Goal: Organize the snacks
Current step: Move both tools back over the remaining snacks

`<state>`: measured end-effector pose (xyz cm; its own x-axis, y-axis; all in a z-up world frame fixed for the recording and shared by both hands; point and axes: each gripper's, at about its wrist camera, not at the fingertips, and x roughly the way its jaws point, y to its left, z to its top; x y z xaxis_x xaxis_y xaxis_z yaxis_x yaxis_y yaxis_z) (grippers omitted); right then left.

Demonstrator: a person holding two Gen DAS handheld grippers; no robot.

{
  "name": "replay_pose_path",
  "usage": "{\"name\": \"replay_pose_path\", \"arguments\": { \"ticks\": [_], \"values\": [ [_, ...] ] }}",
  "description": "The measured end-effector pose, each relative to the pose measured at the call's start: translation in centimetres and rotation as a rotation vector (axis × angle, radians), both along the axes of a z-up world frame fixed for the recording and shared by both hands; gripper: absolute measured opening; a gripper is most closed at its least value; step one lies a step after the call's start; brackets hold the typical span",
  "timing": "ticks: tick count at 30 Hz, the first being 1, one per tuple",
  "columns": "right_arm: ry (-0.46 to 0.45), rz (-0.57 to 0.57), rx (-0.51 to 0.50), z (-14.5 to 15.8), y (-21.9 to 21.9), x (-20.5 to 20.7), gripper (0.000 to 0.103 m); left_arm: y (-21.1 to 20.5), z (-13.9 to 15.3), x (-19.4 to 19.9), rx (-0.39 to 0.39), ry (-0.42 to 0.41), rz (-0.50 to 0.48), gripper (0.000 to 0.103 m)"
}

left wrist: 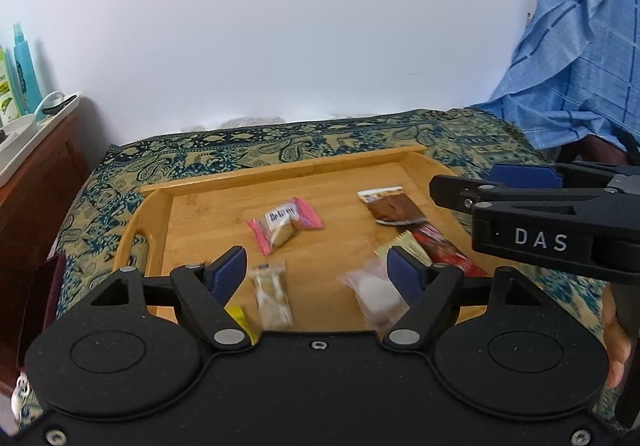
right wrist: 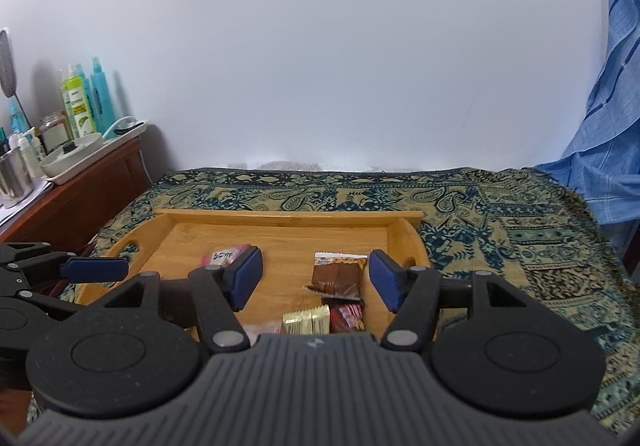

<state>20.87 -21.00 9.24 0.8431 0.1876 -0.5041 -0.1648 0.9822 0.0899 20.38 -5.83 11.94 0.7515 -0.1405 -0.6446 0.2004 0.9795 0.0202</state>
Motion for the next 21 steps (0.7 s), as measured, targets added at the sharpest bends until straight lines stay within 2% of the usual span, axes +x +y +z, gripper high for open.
{"name": "replay_pose_path", "arguments": {
  "ticks": [10, 21],
  "values": [
    [-0.021, 0.012, 0.018, 1.0, -0.8, -5.7, 0.078, -0.8, 1.5, -6.9, 0.009, -0.031, -0.002, 0.083],
    [-0.019, -0.011, 0.048, -0.5, -3.1, -9.5, 0.081, -0.9, -0.1, -12.1, 0.007, -0.044, 0.040, 0.085]
  ]
}}
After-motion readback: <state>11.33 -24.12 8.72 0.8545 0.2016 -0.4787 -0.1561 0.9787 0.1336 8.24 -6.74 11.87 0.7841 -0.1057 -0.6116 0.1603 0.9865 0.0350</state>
